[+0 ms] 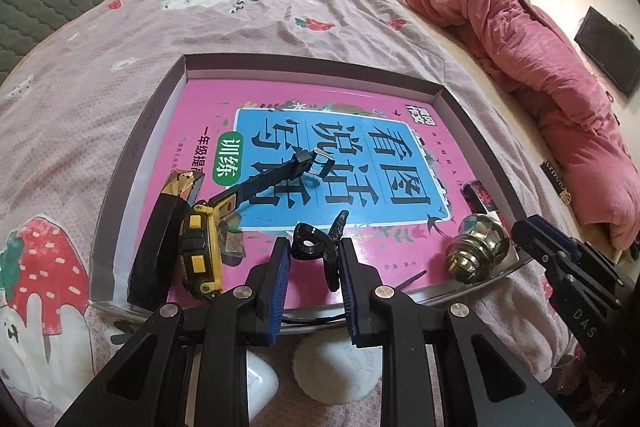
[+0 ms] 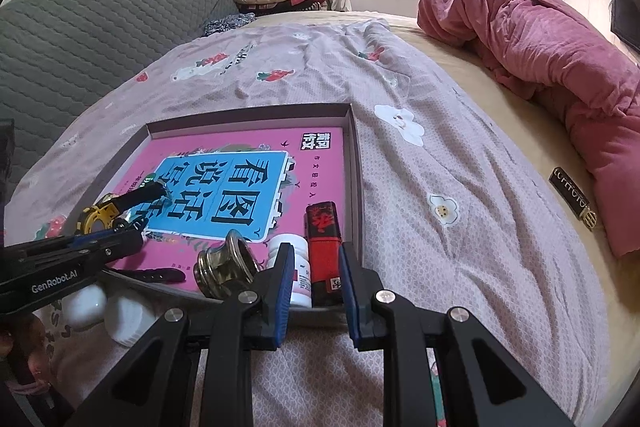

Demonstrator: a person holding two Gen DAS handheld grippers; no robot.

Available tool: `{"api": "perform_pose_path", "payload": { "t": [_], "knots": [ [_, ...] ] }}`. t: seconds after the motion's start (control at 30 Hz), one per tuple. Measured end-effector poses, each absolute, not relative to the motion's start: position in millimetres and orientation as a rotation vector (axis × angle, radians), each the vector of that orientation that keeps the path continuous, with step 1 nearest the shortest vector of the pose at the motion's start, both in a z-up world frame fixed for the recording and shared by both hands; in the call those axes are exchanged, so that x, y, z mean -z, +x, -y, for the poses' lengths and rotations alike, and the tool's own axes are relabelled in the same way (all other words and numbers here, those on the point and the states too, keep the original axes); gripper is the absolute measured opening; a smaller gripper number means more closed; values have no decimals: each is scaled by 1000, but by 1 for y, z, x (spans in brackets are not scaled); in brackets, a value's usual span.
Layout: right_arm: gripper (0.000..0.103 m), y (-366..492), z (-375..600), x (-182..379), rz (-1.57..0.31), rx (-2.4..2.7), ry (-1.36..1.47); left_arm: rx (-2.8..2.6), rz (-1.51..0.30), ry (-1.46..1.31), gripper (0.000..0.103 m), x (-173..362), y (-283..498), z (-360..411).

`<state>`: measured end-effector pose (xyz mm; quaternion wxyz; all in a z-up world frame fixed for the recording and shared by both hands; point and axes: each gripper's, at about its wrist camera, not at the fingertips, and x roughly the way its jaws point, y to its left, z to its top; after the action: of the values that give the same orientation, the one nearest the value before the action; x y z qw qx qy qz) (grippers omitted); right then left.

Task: Organize rigid objects
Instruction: 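Open right tool to release the lighter while left opens to release the clip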

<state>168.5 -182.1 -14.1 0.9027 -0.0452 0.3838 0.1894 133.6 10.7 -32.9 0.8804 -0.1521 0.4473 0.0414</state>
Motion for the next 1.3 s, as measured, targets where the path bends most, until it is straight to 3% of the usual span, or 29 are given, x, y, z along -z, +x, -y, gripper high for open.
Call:
{"api": "perform_pose_path", "payload": {
  "t": [0.7,0.93,1.3],
  "knots": [
    [23,159,182,9,-774,-385,-98,-92,-947,-303,27,35,136,-10],
    [23,157,185,6,-767,-379,-89,-73,-943,-300,44,32,135,-7],
    [31,144,180,-4,-738,-412,-93,-59,-912,-300,56,13,115,-7]
  ]
}}
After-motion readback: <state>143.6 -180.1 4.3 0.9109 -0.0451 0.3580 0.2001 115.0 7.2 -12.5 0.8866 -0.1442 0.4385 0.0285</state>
